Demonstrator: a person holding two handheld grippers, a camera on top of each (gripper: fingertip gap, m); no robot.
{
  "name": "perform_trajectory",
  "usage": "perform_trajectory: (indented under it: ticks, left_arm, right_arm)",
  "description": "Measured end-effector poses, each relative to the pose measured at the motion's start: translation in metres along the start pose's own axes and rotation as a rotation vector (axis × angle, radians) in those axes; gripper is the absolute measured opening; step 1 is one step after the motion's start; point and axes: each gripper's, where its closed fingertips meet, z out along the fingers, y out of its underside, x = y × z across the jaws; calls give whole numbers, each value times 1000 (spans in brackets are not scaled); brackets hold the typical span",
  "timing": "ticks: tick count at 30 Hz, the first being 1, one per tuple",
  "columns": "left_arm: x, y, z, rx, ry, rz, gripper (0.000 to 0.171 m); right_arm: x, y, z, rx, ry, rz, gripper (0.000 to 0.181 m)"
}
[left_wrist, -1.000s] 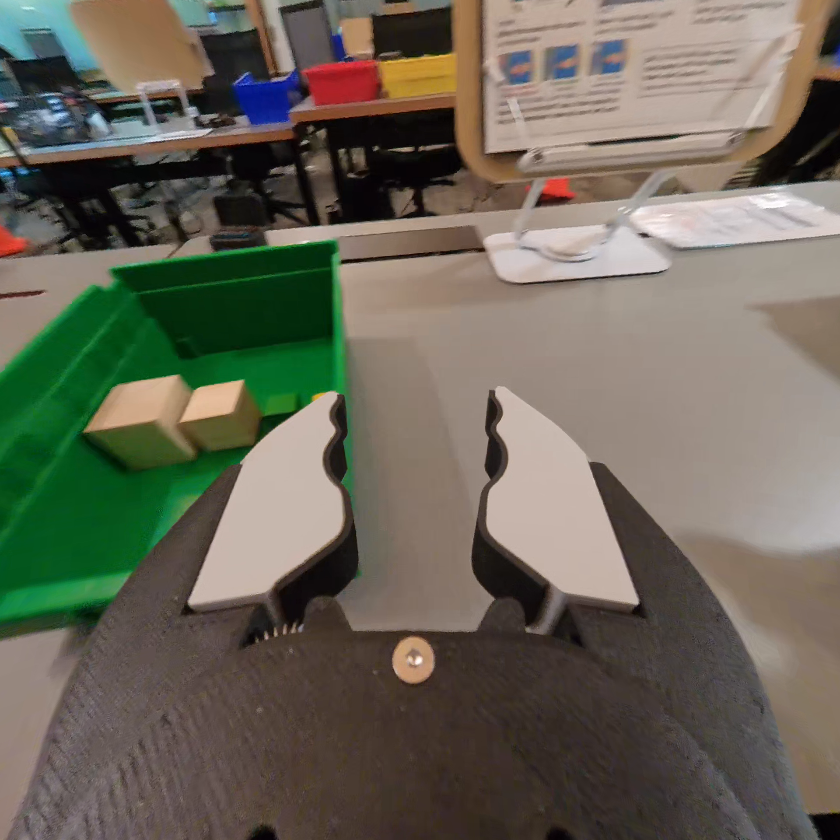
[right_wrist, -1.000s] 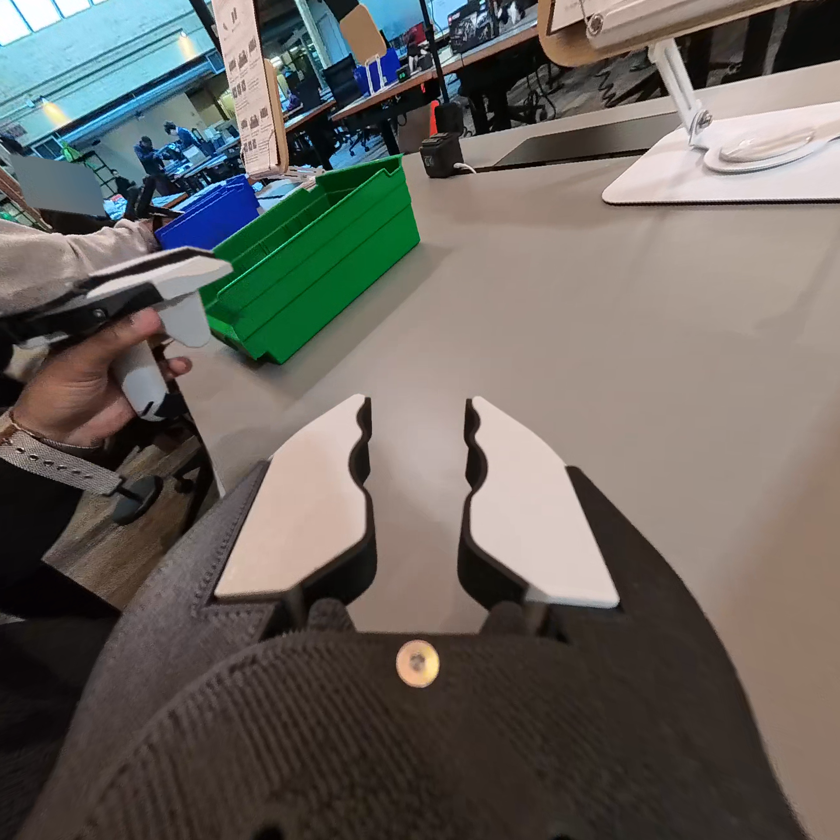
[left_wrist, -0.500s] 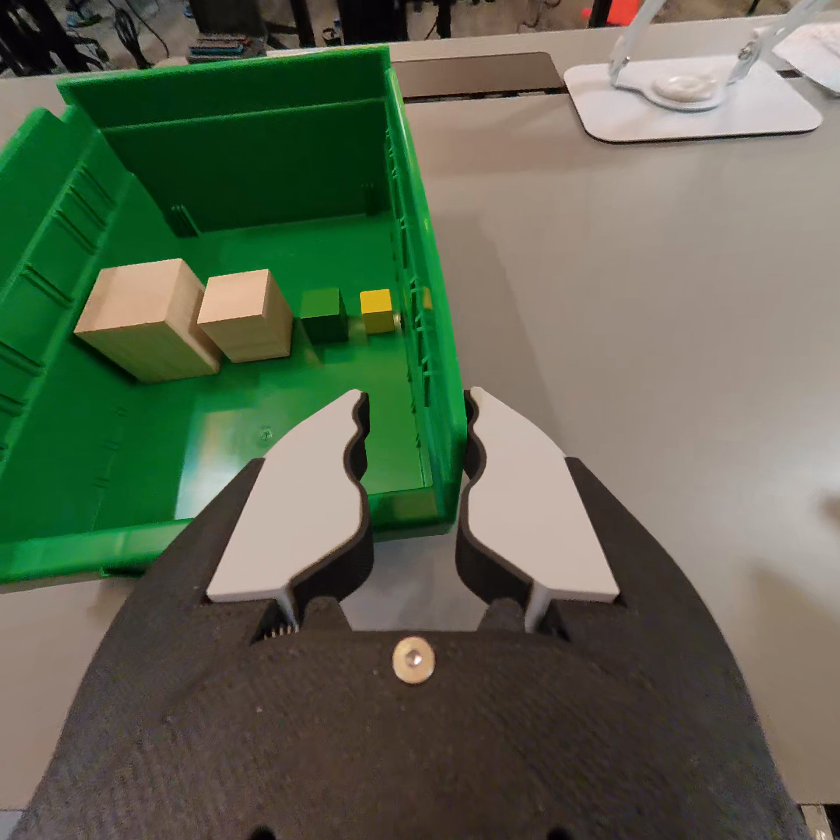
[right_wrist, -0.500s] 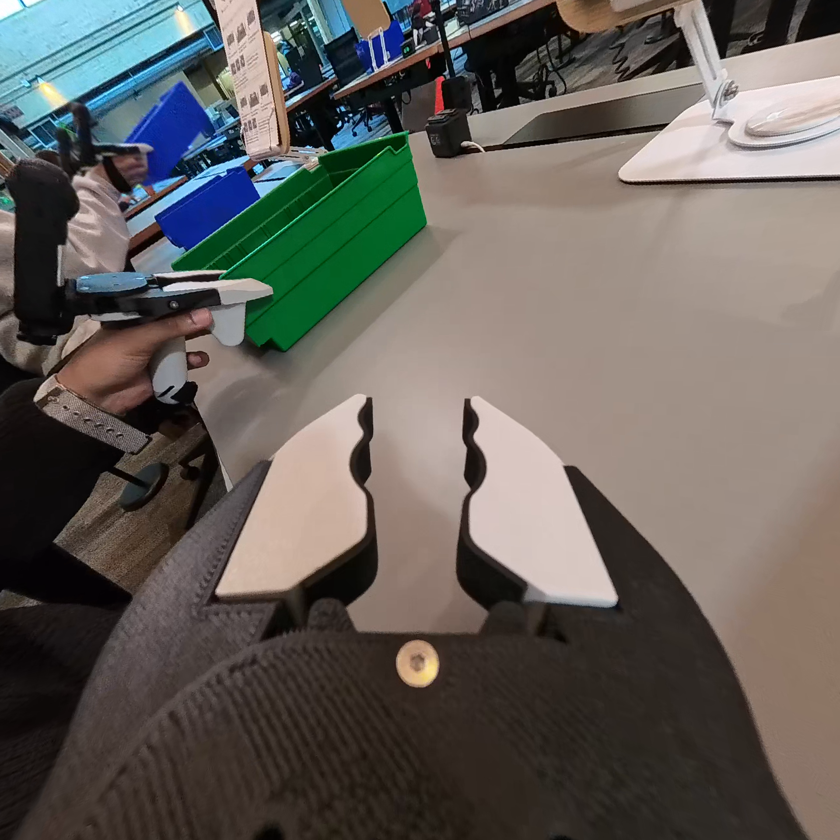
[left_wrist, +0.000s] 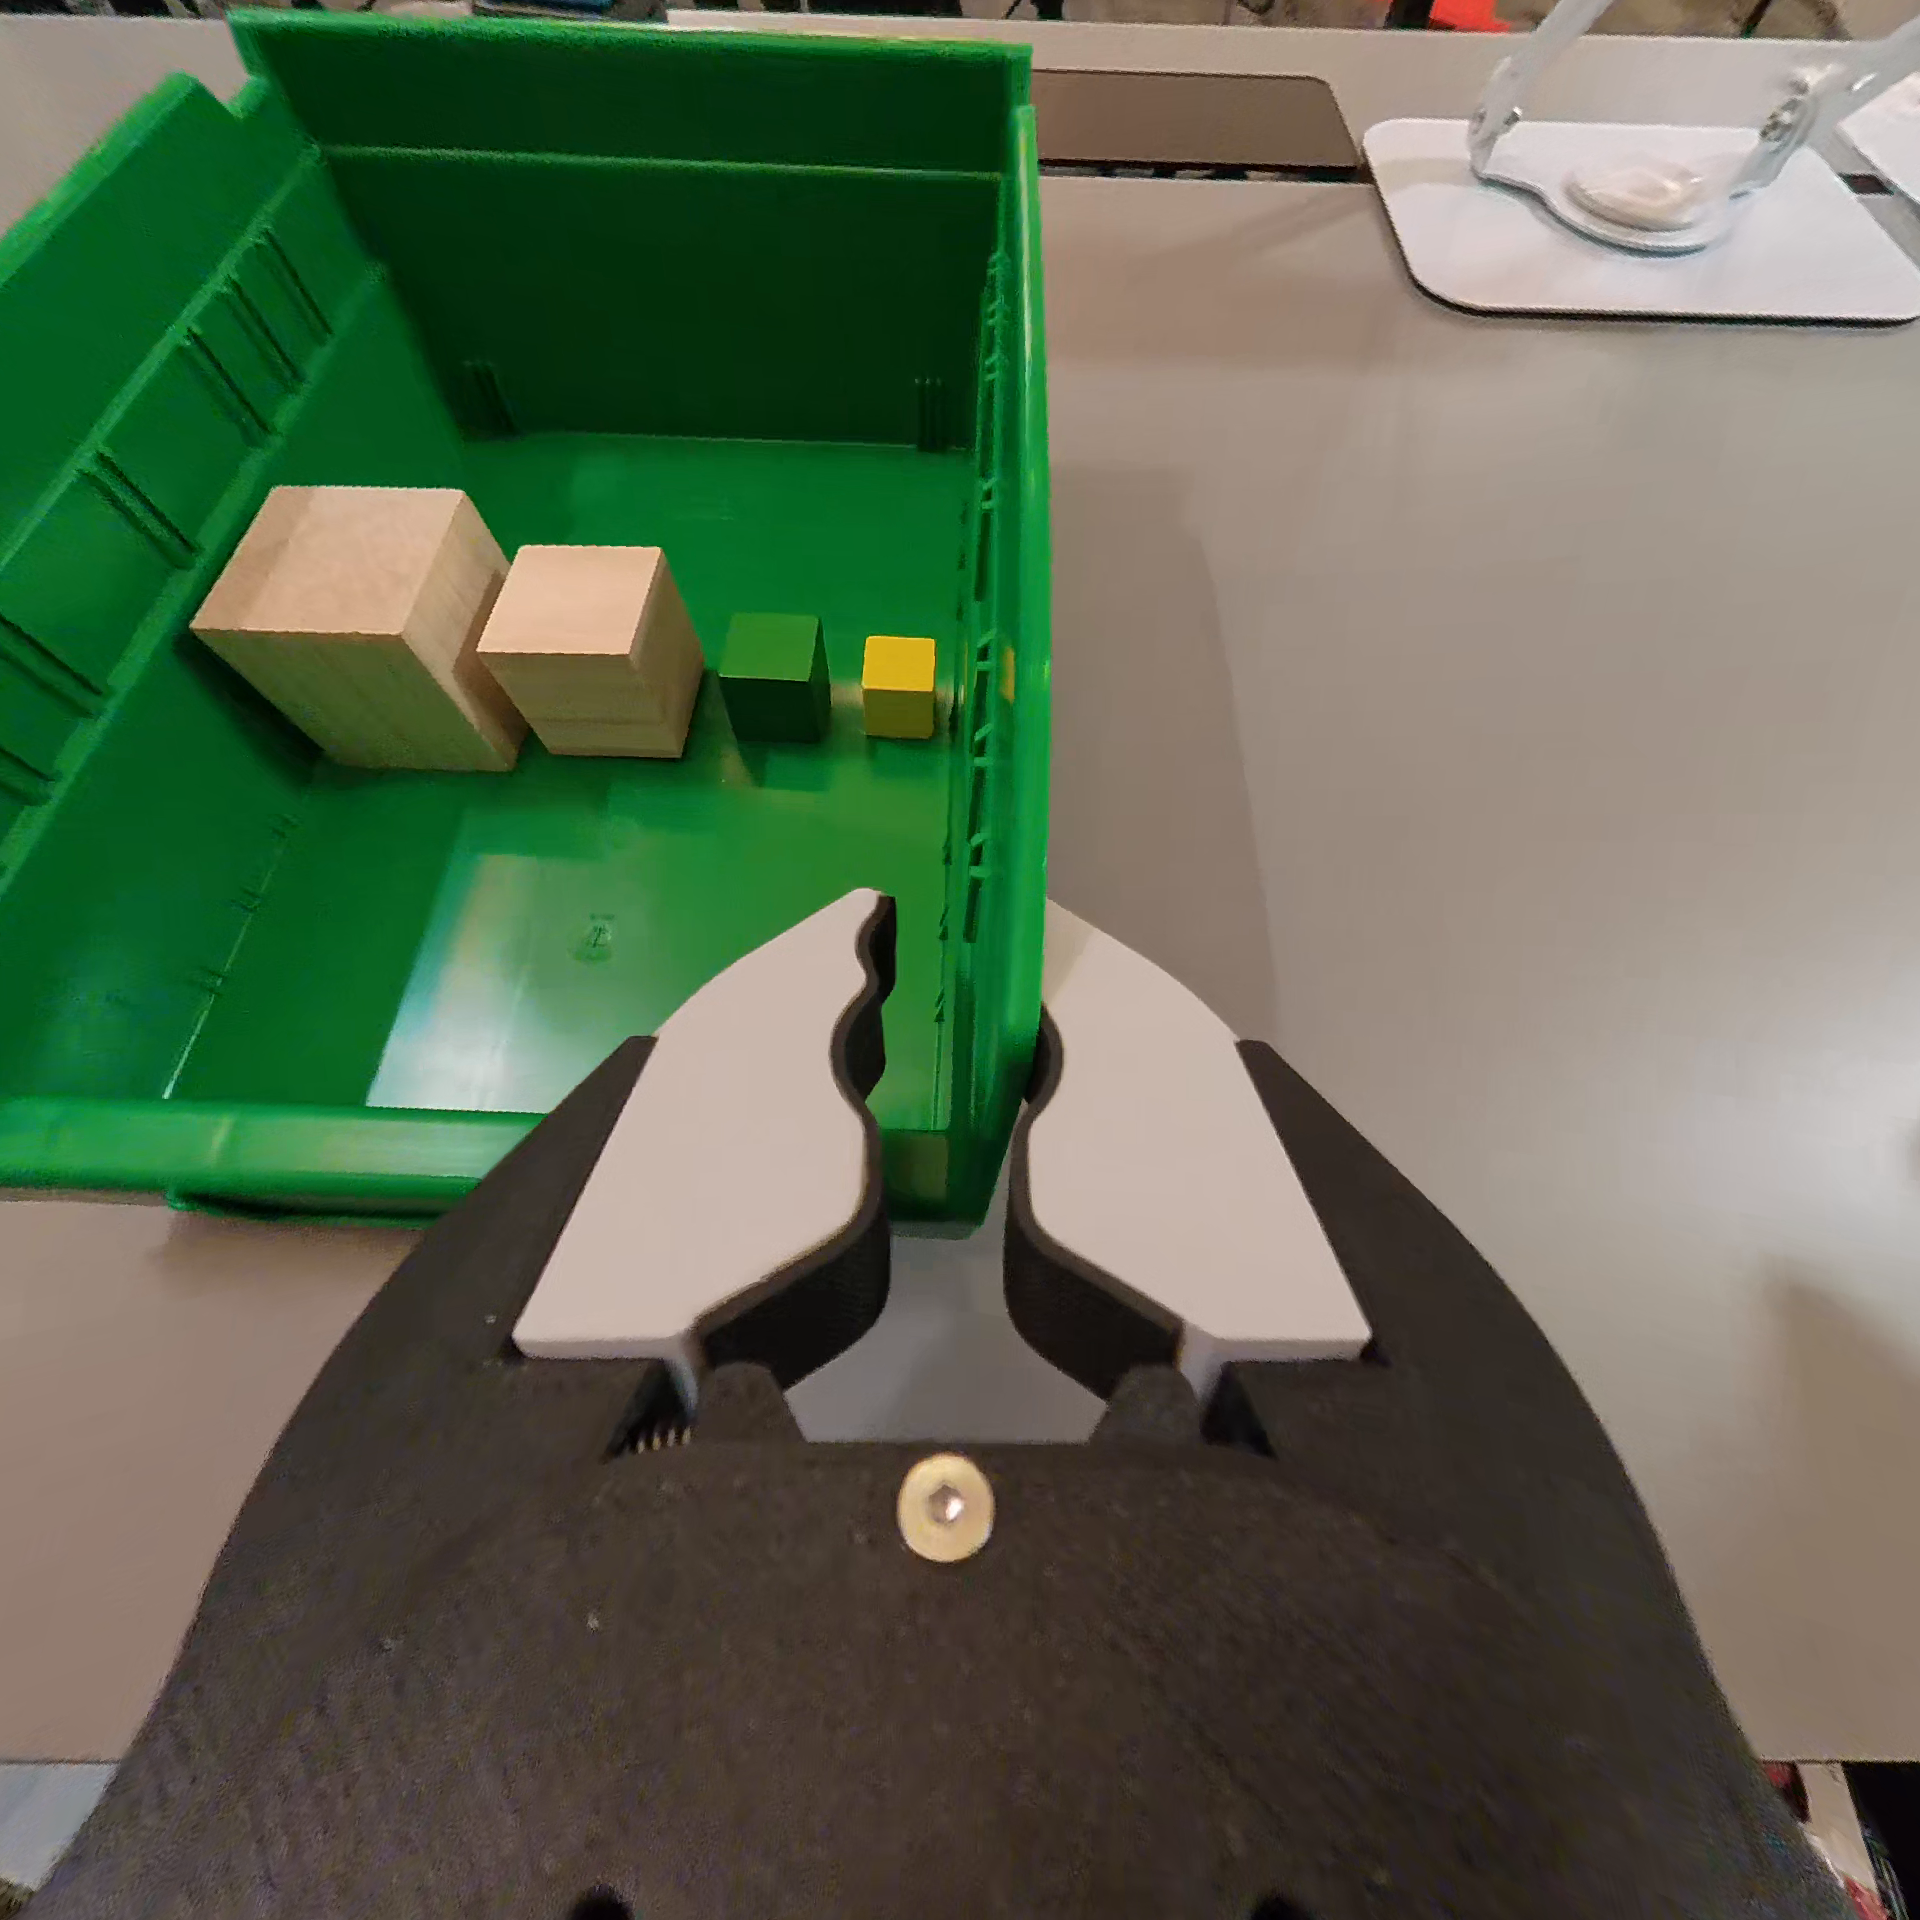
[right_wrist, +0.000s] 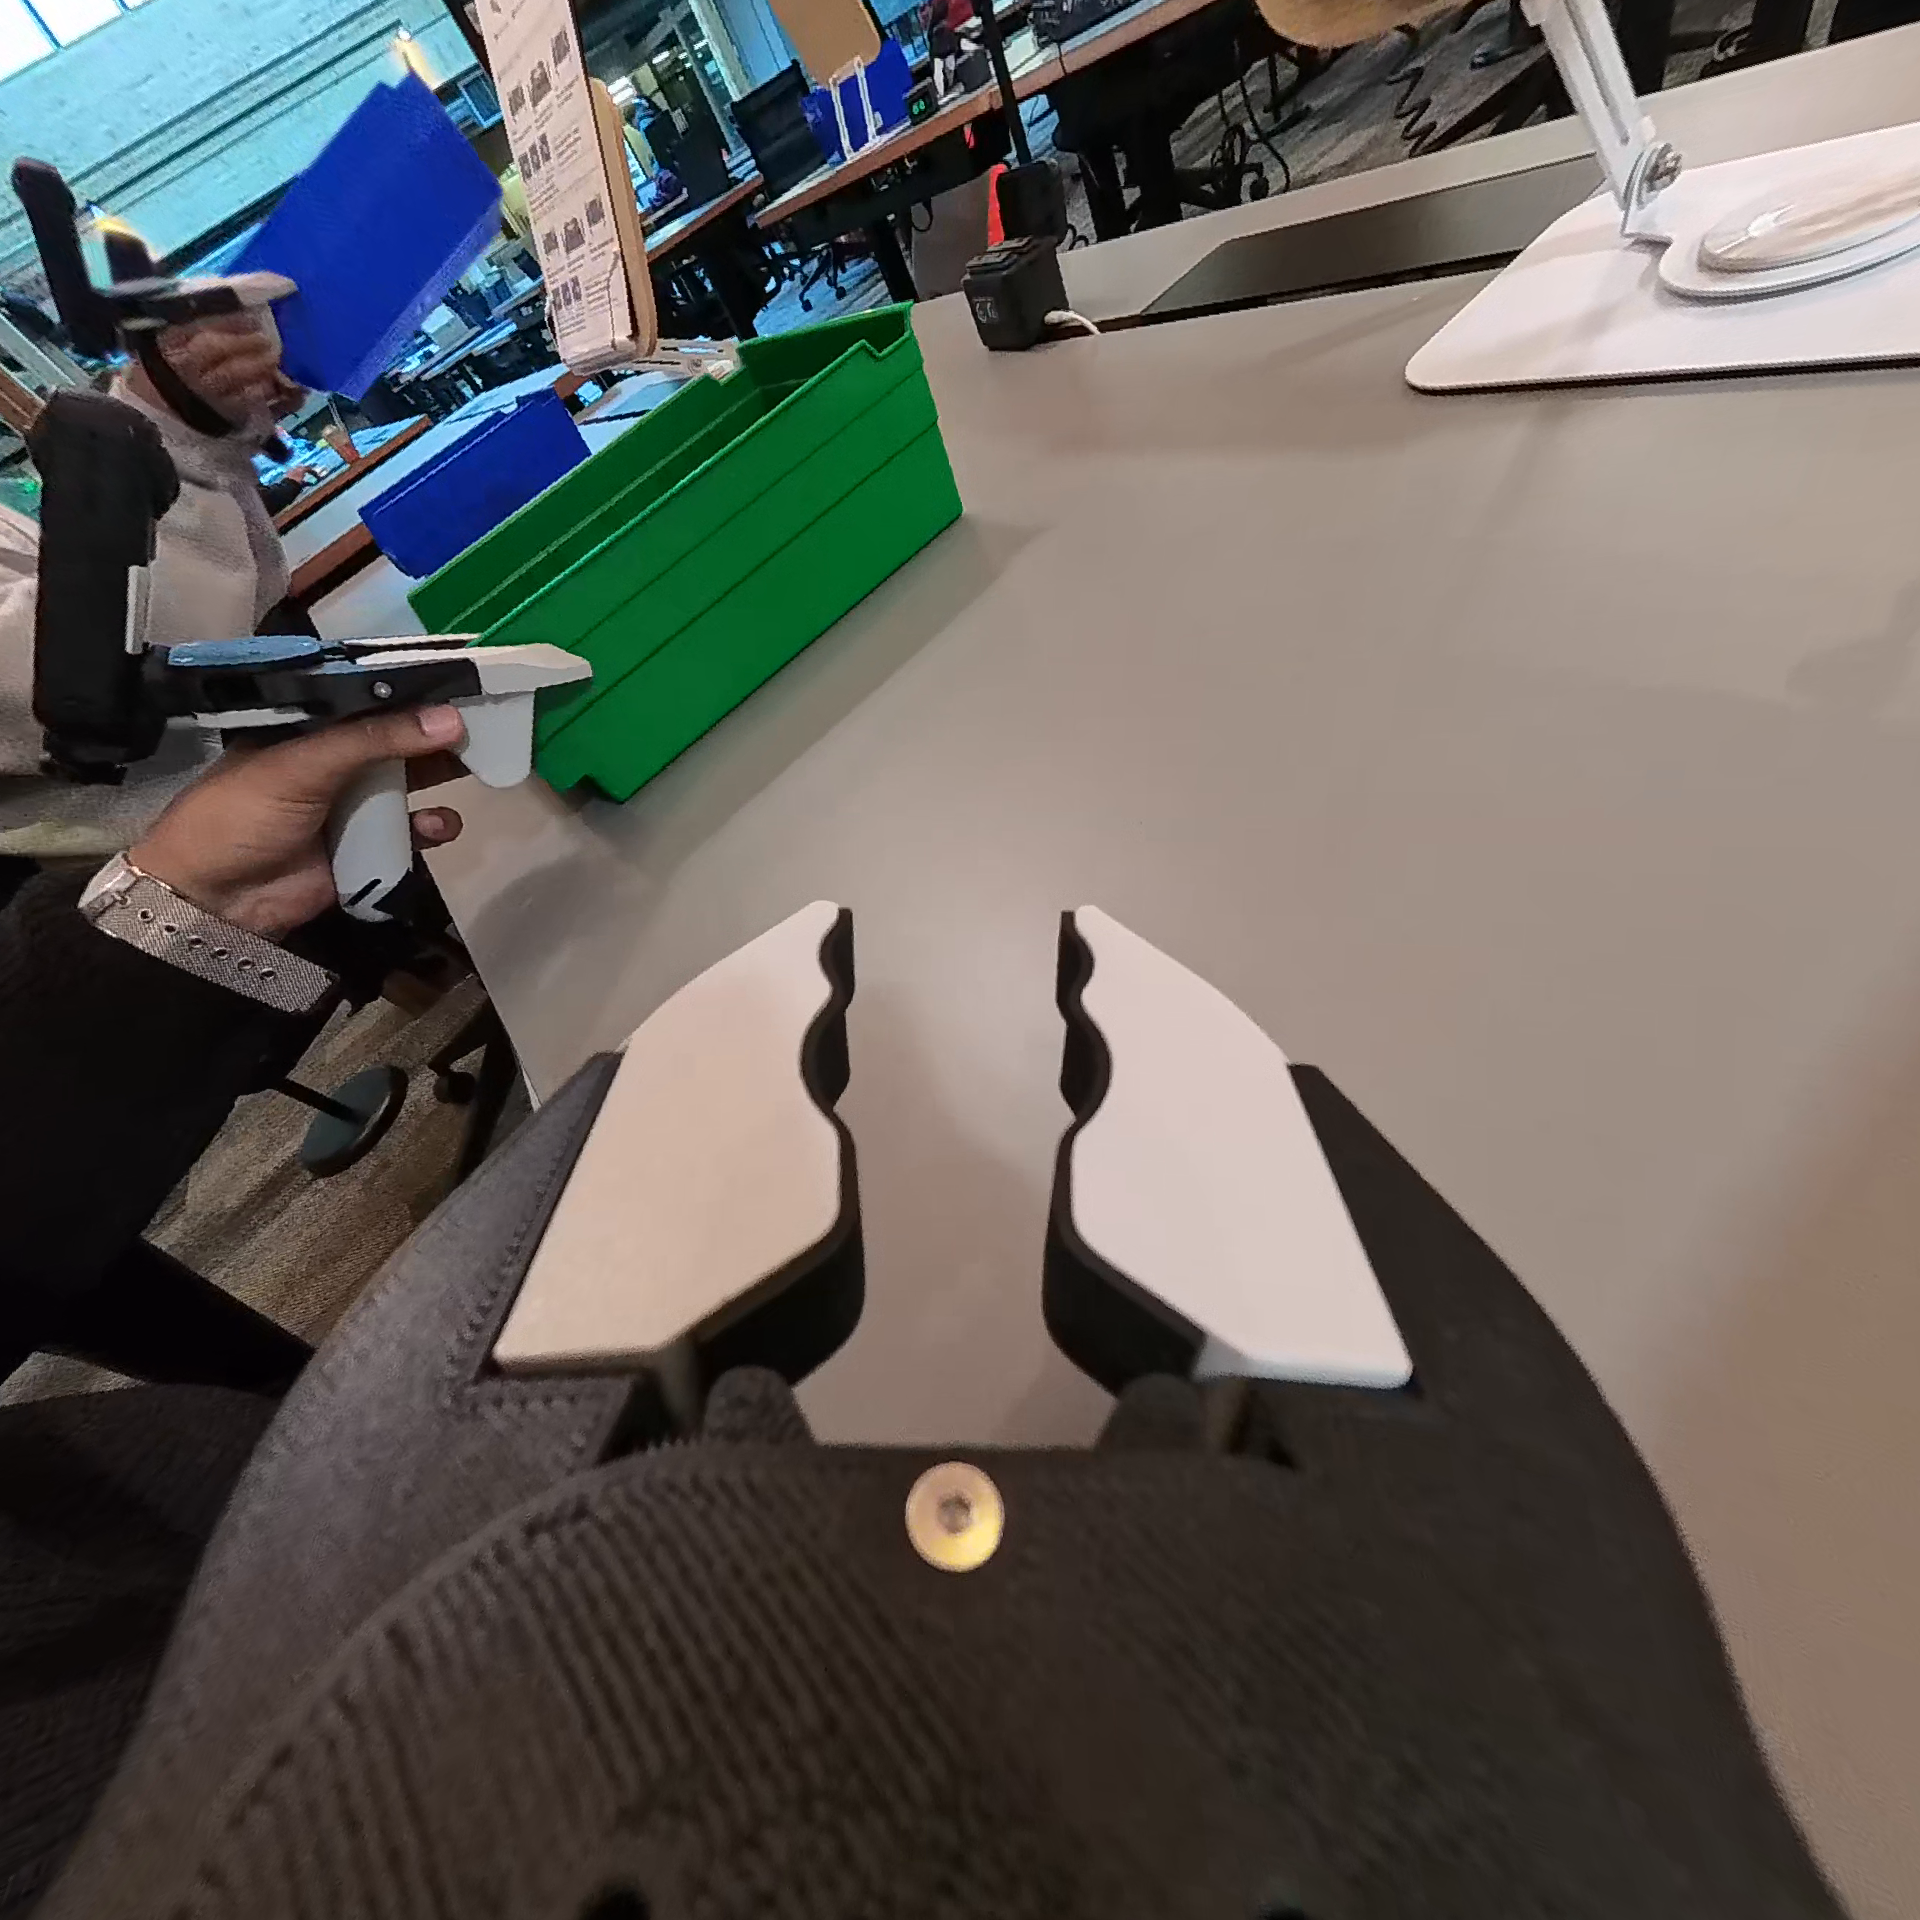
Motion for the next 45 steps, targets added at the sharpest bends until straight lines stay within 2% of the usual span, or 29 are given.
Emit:
perform_trajectory:
  ticks: [2, 45]
  left_arm:
    - [3, 1, 1, -2, 17, -6, 15]
    - [21, 2, 3, -1, 111, -2, 20]
  right_arm:
    - [-1, 1, 1, -4, -1, -4, 38]
    - [0, 6, 4, -32, 3, -12, 38]
